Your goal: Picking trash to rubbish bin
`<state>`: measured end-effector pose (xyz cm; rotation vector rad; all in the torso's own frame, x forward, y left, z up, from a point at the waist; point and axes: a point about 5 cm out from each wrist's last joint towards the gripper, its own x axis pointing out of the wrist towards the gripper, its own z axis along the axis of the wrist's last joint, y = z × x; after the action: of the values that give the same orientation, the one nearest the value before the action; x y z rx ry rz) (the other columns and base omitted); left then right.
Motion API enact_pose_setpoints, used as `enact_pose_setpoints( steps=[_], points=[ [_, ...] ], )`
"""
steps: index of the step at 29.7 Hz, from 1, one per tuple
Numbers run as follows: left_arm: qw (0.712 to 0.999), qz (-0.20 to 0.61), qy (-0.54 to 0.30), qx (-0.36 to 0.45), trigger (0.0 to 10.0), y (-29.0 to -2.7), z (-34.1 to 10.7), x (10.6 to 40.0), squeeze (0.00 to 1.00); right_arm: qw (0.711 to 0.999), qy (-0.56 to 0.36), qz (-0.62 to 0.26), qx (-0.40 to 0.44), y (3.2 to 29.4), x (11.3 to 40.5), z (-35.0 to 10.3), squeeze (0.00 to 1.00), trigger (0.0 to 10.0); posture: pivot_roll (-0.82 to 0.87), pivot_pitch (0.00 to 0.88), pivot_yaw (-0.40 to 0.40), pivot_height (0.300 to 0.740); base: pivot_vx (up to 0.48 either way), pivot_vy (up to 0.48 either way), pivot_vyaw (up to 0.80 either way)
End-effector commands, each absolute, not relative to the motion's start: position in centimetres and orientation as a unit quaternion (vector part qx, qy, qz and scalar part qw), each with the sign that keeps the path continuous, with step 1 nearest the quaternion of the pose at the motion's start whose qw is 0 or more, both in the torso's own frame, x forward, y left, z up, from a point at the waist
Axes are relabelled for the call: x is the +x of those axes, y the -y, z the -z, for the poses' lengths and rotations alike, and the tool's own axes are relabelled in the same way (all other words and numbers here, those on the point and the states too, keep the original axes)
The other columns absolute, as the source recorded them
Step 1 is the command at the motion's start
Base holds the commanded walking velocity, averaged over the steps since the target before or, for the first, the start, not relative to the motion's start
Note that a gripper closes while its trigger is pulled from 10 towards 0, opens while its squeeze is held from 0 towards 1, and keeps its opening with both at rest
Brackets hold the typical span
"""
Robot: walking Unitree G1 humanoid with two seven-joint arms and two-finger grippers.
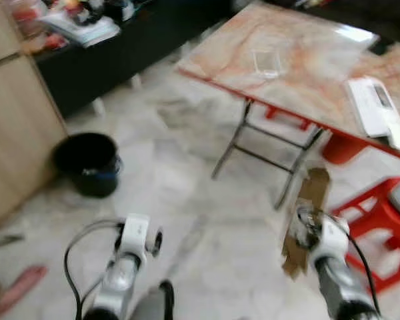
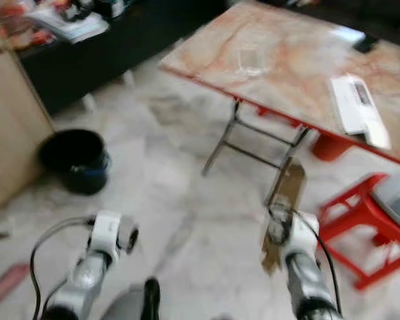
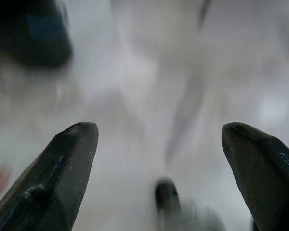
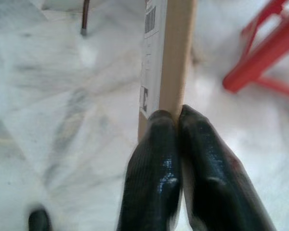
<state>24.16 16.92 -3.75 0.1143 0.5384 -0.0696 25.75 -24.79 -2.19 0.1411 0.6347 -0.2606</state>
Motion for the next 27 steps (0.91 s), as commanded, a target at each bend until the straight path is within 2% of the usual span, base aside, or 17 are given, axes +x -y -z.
enact_pose_setpoints(
  steps=[1,6,14,24,27],
  points=[
    [0.961,0.028,-0.271,0.041,10.0,-16.7,3.9,24.1,0.00,0.933,-0.321,0.141,0.079,25.2,24.8,2.8,0.00,10.0,0.02,0.199,-0.118,0.740,0.000,0.000,0.00],
    [0.950,0.013,-0.308,0.050,10.0,-17.5,5.3,22.4,0.00,0.928,-0.331,0.142,0.100,25.1,23.7,3.7,0.00,10.0,0.02,0.199,-0.117,0.740,0.000,0.000,0.00],
    [0.939,0.016,-0.338,0.053,10.0,-17.5,6.2,21.2,0.00,0.922,-0.352,0.130,0.095,24.6,22.7,4.5,0.00,10.0,0.01,0.194,-0.109,0.740,0.451,0.000,0.00],
    [0.929,0.015,-0.365,0.052,10.0,-17.5,7.1,20.0,0.00,0.916,-0.367,0.134,0.085,24.8,21.9,5.0,0.00,10.0,0.01,0.188,-0.105,0.740,0.000,0.000,0.53],
    [0.926,0.014,-0.374,0.049,10.0,-17.5,7.3,19.7,0.00,0.916,-0.367,0.137,0.093,24.8,21.8,5.1,0.00,10.0,0.01,0.189,-0.106,0.740,0.000,0.000,0.00]
  ],
)
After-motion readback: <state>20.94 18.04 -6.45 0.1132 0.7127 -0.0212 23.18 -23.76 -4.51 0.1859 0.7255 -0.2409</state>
